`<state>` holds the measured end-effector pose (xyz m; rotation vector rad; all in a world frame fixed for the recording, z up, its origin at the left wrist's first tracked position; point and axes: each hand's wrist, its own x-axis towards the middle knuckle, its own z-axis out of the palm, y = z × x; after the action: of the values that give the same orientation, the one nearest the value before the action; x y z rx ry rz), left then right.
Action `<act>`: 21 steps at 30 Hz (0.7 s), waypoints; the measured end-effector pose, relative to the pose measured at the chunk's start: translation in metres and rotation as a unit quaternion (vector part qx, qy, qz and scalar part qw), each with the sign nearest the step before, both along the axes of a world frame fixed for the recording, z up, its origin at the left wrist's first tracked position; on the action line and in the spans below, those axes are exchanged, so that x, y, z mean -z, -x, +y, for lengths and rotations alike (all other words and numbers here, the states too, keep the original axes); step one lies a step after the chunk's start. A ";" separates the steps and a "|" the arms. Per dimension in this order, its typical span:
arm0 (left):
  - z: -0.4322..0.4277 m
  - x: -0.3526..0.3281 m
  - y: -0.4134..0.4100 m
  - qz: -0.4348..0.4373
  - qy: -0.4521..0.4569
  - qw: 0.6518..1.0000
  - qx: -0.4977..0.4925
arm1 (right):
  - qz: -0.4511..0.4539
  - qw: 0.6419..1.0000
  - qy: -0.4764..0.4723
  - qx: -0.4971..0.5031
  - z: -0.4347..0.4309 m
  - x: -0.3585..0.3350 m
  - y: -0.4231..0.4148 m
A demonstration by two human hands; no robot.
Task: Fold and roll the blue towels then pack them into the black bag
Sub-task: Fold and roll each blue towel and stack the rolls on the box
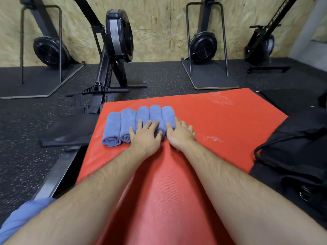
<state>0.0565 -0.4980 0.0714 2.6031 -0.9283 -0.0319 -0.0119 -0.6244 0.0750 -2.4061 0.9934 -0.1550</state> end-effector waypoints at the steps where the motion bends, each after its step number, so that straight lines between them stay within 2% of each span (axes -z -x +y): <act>1: 0.005 -0.002 0.005 -0.004 0.004 1.000 0.002 | 0.009 1.000 0.008 -0.009 0.003 -0.002 0.006; 4: 0.021 -0.006 0.024 -0.013 0.010 1.000 0.005 | 0.020 0.997 0.072 -0.026 0.019 -0.005 0.028; 7: 0.050 -0.013 0.040 -0.032 0.029 0.999 0.025 | -0.012 0.987 0.151 -0.054 0.050 -0.010 0.046; 11: 0.114 -0.019 0.047 -0.124 0.028 0.990 0.067 | -0.036 0.974 0.172 -0.142 0.109 -0.014 0.059; 15: 0.187 -0.023 0.048 -0.163 0.003 0.986 0.043 | -0.062 0.960 0.183 -0.201 0.182 -0.023 0.056; 21: 0.304 -0.016 0.054 -0.150 -0.006 0.988 -0.025 | -0.068 0.935 0.186 -0.294 0.293 -0.015 0.032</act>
<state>0.0024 -0.1943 0.0870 2.6870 -0.9602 0.3788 -0.0442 -0.3318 0.0903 -2.8752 0.1557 -0.3075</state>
